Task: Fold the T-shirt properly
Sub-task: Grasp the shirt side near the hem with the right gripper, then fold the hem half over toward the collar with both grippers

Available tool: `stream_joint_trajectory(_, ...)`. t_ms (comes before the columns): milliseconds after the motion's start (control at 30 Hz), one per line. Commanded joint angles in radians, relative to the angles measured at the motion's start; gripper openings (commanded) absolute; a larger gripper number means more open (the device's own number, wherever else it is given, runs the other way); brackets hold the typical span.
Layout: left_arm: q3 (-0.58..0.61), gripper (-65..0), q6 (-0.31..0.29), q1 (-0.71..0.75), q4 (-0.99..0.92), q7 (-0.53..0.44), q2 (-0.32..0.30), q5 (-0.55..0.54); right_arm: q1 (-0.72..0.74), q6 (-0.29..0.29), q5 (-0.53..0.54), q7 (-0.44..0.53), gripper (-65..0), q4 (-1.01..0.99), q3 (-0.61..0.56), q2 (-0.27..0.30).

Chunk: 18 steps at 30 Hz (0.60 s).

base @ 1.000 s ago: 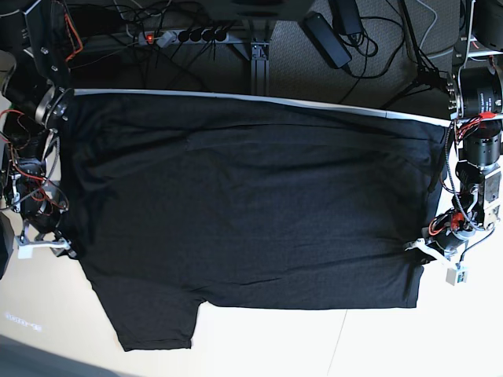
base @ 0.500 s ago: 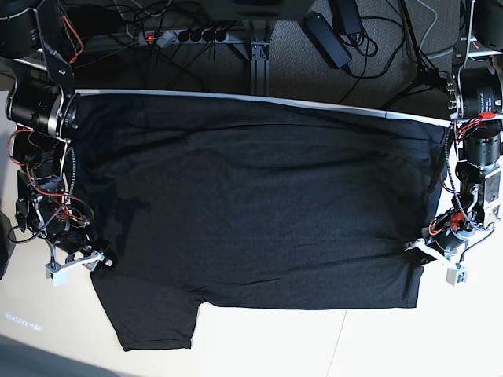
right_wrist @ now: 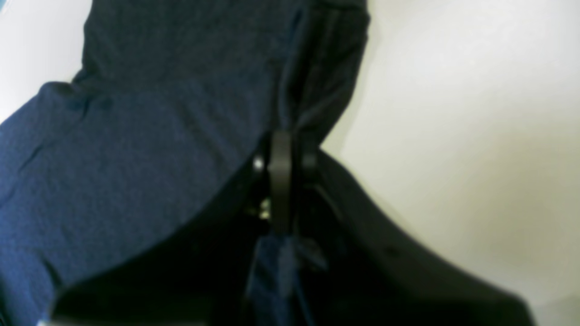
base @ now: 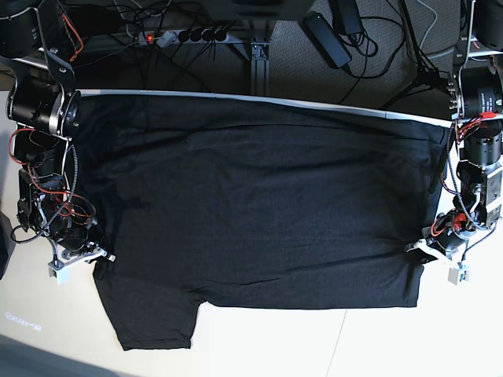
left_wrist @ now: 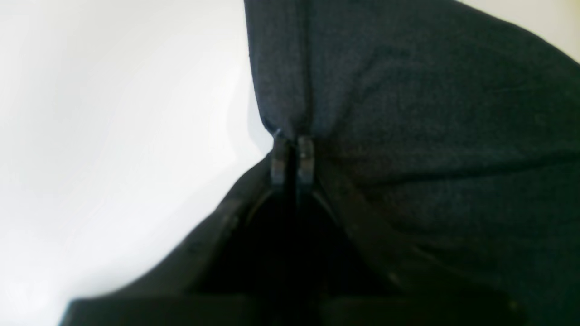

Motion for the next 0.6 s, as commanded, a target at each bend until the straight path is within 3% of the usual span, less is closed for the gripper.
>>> stream_joint_trajectory(0, -0.001, -65.0, -0.015, -0.022, 0.005, 0.055, -0.019, 0.016, 0.019, 0.027, -0.019, -0.018, -65.0, 0.011, -0.002, 0.014)
stream_joint_trajectory(67, -0.001, -65.0, -0.069, -0.022, 0.005, 0.084, -0.020, 0.017, 0.020, 0.027, -0.020, -0.019, -65.0, 0.018, -0.002, 0.016)
stream_joint_trajectory(233, -0.001, -65.0, -0.130, -0.021, 0.013, 0.065, -0.056, -0.088, 0.019, 0.069, -0.021, -0.052, -65.0, 0.078, -0.002, 0.019)
stream_joint_trajectory(333, -0.001, -65.0, -0.160, -0.021, 0.034, 0.105, -0.084, -0.129, 0.018, 0.073, -0.007, -0.088, -65.0, 0.131, -0.002, 0.030)
stream_joint_trajectory(567, -0.001, -65.0, -0.205, -0.017, 0.092, 0.161, -0.156, -0.231, -0.004, 0.105, 0.167, -0.208, -65.0, 0.225, -0.002, 0.094)
